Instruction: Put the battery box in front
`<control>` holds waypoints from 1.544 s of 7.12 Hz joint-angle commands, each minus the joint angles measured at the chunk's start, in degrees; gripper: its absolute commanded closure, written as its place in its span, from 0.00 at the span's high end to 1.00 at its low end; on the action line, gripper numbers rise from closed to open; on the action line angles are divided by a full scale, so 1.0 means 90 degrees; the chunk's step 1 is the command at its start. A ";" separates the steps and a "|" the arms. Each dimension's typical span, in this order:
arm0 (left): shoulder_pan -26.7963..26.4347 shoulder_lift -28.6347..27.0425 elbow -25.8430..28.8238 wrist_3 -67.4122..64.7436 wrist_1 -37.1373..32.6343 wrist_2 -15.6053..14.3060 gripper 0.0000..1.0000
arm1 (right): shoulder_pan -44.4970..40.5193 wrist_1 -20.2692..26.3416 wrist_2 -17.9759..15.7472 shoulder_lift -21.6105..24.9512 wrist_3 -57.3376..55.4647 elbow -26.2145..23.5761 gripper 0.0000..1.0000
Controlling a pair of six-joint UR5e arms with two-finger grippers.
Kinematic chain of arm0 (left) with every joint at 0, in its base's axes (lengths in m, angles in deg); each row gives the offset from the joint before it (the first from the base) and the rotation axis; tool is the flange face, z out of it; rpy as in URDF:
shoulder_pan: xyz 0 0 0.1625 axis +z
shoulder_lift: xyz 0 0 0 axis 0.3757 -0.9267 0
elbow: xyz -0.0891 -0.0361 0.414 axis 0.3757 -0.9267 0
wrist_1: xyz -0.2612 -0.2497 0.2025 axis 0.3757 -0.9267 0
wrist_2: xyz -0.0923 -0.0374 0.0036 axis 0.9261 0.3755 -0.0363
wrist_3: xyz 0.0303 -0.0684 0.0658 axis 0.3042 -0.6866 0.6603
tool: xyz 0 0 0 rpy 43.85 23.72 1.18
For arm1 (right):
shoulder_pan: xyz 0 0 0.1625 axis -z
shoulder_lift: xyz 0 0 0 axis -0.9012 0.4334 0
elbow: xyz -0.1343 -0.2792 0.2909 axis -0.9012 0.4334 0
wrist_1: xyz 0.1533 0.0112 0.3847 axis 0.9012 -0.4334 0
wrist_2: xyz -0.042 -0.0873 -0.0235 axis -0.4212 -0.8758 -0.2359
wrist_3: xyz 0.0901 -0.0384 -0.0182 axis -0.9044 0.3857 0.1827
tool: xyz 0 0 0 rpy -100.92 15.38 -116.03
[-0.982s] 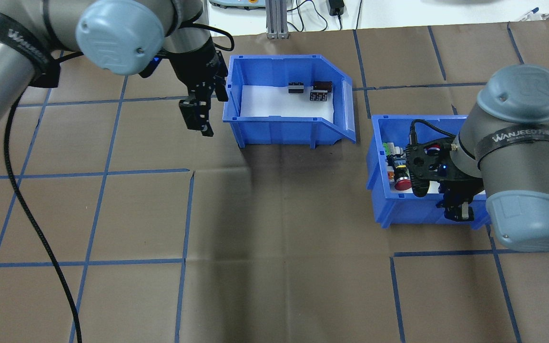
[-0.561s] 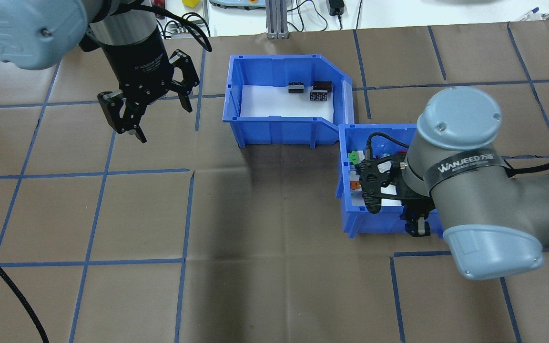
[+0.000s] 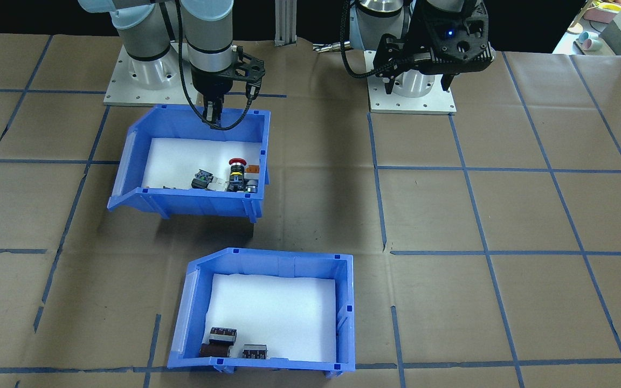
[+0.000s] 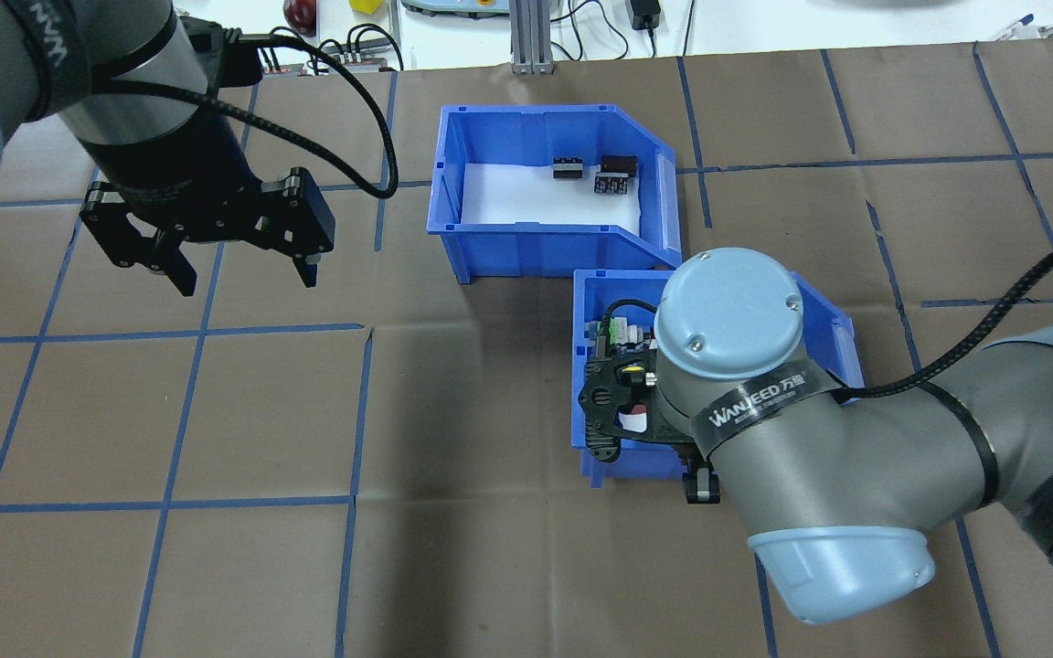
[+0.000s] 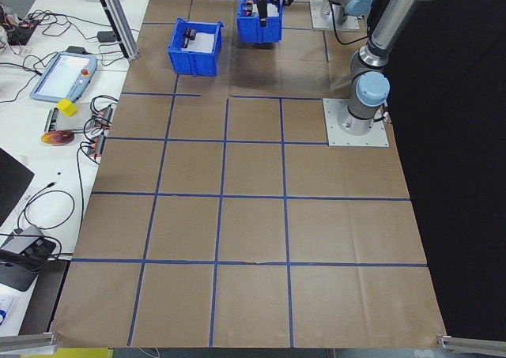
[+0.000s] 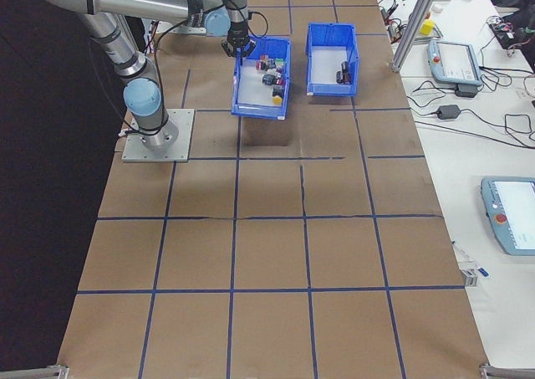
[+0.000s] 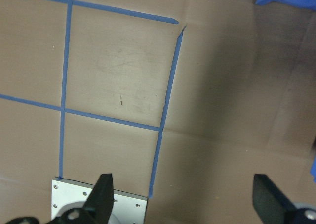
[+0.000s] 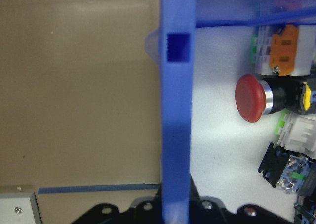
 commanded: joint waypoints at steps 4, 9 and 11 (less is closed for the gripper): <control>0.0293 0.1073 -0.1265 0.1708 0.0944 0.0002 0.99 | -0.1146 -0.1072 -0.0010 -0.1053 -0.1221 0.0069 0.07; 0.0293 0.1093 -0.1452 0.1532 0.1111 0.0042 0.99 | -0.1546 -0.1333 -0.0010 -0.1131 -0.1095 0.0050 0.08; 0.0313 0.1074 -0.1452 0.1454 0.1188 0.0032 0.99 | -0.1567 -0.1355 0.0009 -0.1170 -0.1064 0.0050 0.99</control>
